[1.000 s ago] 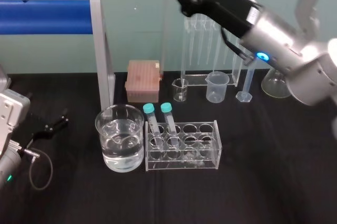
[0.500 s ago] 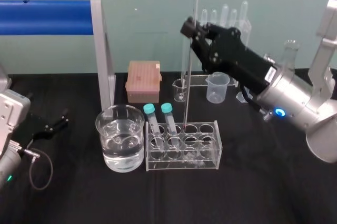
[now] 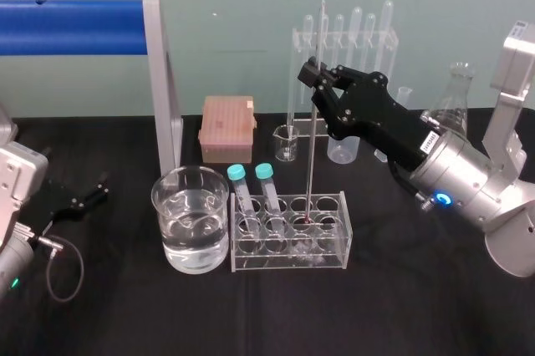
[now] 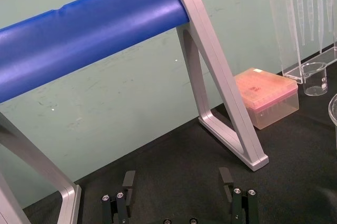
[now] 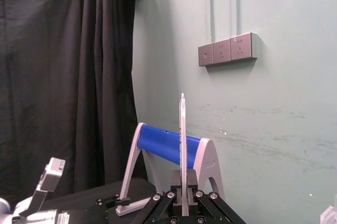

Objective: Hold the thermometer with one hand and immerse one end into the beaker, then reinsert it into the test tube rack.

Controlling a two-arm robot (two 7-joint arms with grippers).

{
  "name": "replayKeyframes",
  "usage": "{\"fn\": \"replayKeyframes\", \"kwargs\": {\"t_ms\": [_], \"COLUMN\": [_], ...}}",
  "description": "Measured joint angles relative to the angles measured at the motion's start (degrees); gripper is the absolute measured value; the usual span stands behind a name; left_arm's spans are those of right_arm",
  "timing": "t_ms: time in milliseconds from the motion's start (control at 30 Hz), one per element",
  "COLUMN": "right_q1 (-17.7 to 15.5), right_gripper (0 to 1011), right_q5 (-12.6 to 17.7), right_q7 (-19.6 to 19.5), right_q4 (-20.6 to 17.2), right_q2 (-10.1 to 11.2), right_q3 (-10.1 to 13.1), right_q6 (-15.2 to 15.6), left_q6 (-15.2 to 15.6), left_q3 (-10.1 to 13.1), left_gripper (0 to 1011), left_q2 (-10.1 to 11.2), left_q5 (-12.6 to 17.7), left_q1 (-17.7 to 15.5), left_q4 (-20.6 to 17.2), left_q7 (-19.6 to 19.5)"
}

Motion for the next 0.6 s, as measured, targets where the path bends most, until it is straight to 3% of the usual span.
{"fn": "replayKeyframes", "kwargs": {"t_ms": [333, 600], "right_q1": [2.08, 3.36], "right_gripper": [57, 57], "right_q5": [-0.62, -2.49], "right_q7": [2.07, 3.65], "right_q4": [5.04, 8.2], "right_q2": [-2.89, -3.74], "right_q3": [-1.04, -2.52], "right_q6": [-0.88, -1.5], "left_q6": [0.0, 0.0], "left_q3": [0.0, 0.0], "left_gripper": [1008, 1008], "left_q2": [0.0, 0.0], "left_q5": [0.0, 0.0], "left_q1": [0.0, 0.0], "left_q4": [0.0, 0.0], "left_q7": [0.0, 0.0]}}
